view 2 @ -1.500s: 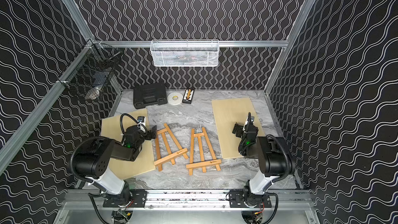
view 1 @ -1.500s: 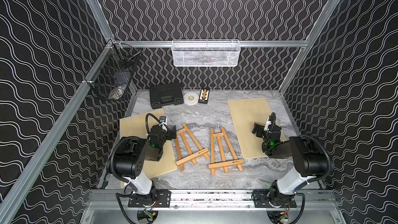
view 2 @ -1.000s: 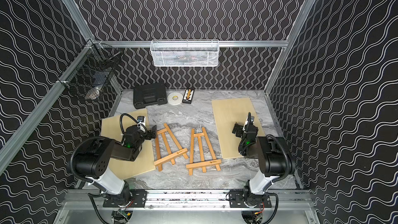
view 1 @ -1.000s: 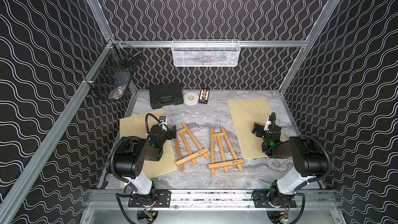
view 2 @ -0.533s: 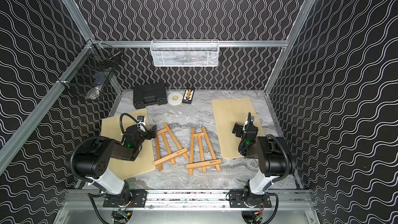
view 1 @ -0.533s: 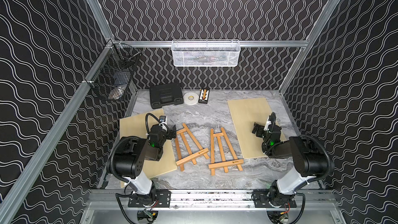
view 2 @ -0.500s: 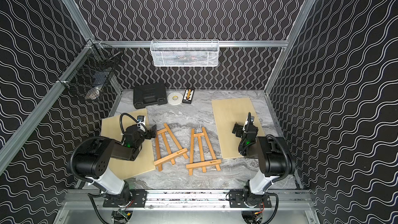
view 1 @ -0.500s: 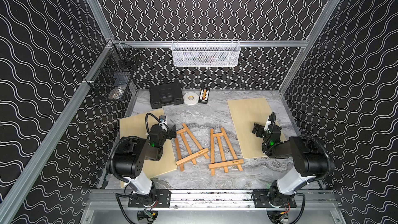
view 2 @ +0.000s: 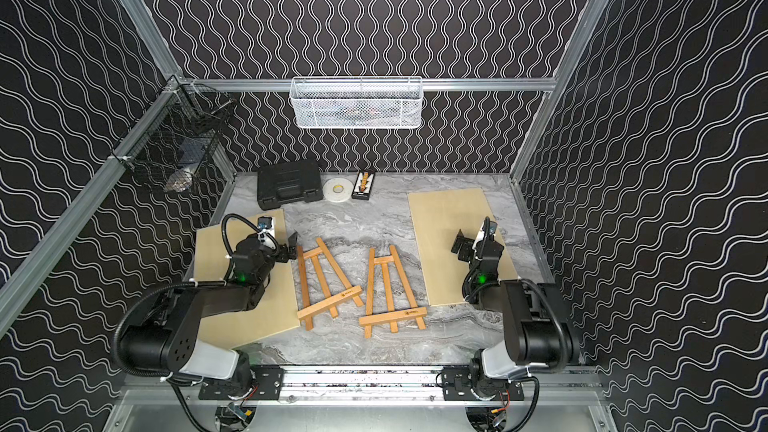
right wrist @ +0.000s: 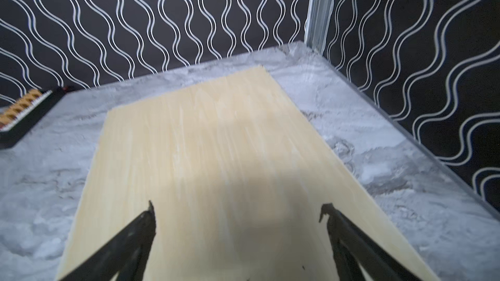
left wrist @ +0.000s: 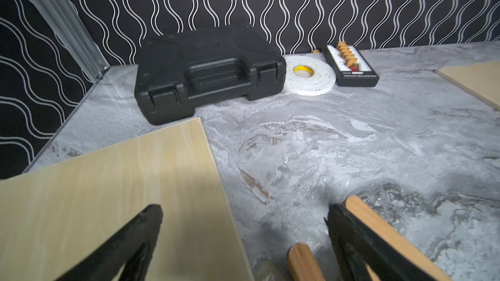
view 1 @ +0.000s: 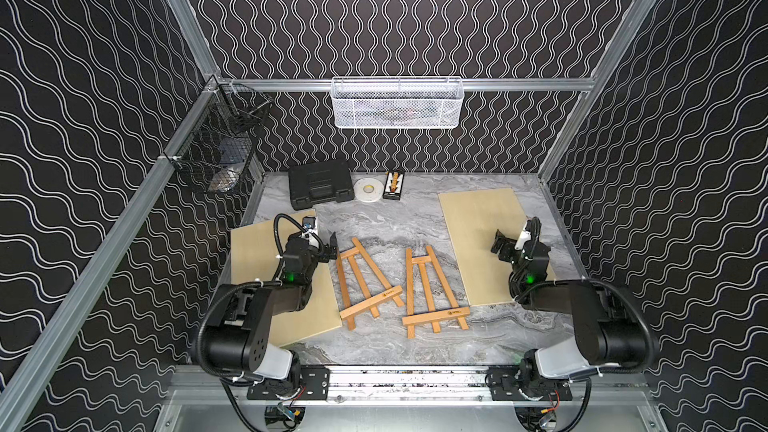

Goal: Assemble the easel
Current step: Pick up the easel at the center of the board.

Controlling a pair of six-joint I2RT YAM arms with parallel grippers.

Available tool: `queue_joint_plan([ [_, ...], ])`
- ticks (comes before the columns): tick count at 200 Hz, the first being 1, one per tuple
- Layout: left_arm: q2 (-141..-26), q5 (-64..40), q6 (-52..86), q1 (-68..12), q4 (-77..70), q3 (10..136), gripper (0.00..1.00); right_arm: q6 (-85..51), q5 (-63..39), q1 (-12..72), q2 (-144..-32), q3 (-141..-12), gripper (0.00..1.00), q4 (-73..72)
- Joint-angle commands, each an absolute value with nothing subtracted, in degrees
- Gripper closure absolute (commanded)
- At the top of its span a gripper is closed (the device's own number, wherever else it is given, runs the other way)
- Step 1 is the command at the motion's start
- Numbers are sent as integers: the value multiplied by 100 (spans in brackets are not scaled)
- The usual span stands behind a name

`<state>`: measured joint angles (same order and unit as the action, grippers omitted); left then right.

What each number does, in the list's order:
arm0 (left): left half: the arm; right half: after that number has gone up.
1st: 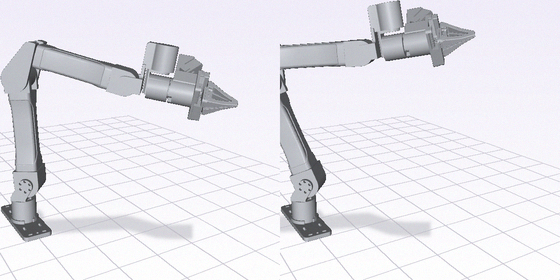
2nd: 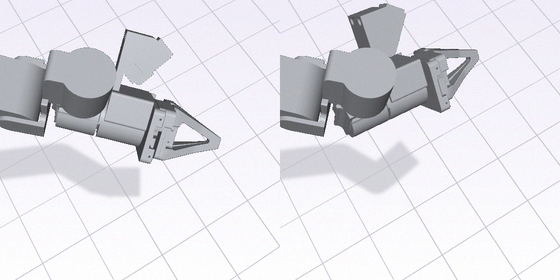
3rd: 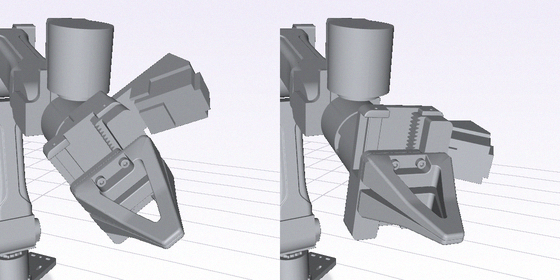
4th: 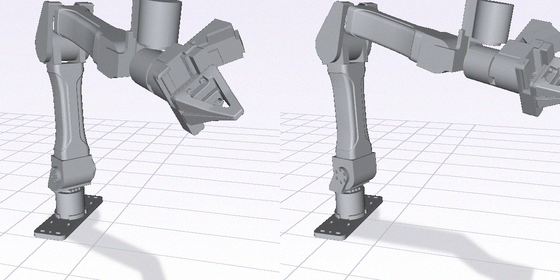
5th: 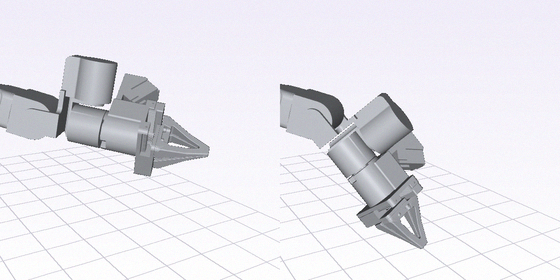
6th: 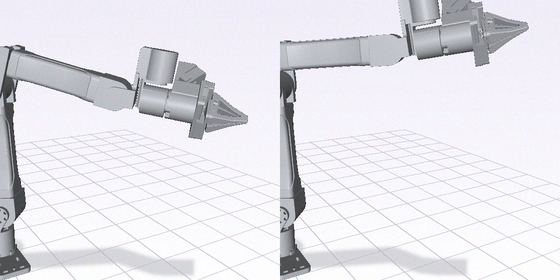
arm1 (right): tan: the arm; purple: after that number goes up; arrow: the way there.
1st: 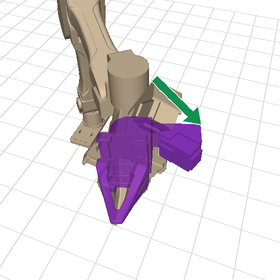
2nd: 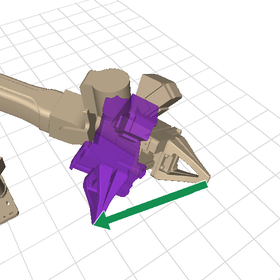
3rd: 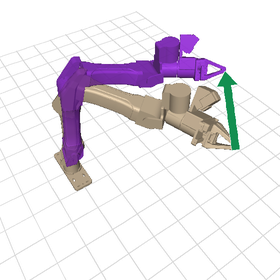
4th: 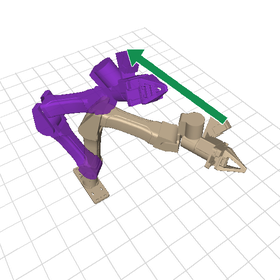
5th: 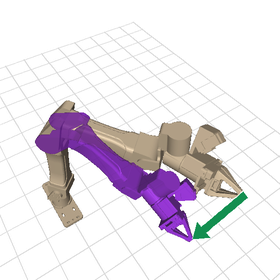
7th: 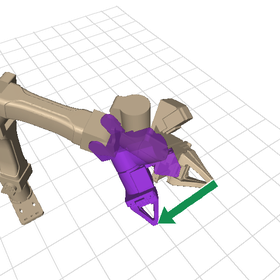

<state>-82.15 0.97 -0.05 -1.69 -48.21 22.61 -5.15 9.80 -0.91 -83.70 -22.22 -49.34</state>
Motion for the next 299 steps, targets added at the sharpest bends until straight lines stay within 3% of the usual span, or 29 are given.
queue_joint_plan([
  [1,-7704,-2,145,-158,-4161,2440,1,-776,1020,-88,-7893,-2536,0,-3869],
  [45,-6904,189,1562,-150,-3869,2687,1,-1981,988,-97,-7370,-3321,0,-2236],
  [67,-6656,620,2910,-141,-3087,2909,1,-3095,1271,-115,-7405,-3942,0,-891],
  [100,-6592,883,4304,-90,-2714,2757,1,-3796,466,-249,-7565,-4210,0,-180],
  [152,-6742,141,4462,-235,-1734,3321,1,-3834,58,-115,-7266,-4245,0,490],
  [249,-7379,789,3582,-2986,1140,4887,3,-3625,161,1558,-7087,-4626,0,2515],
  [299,-8384,717,3177,-4172,2076,5827,11,-3674,-105,1784,-7039,-4444,0,2965],
])
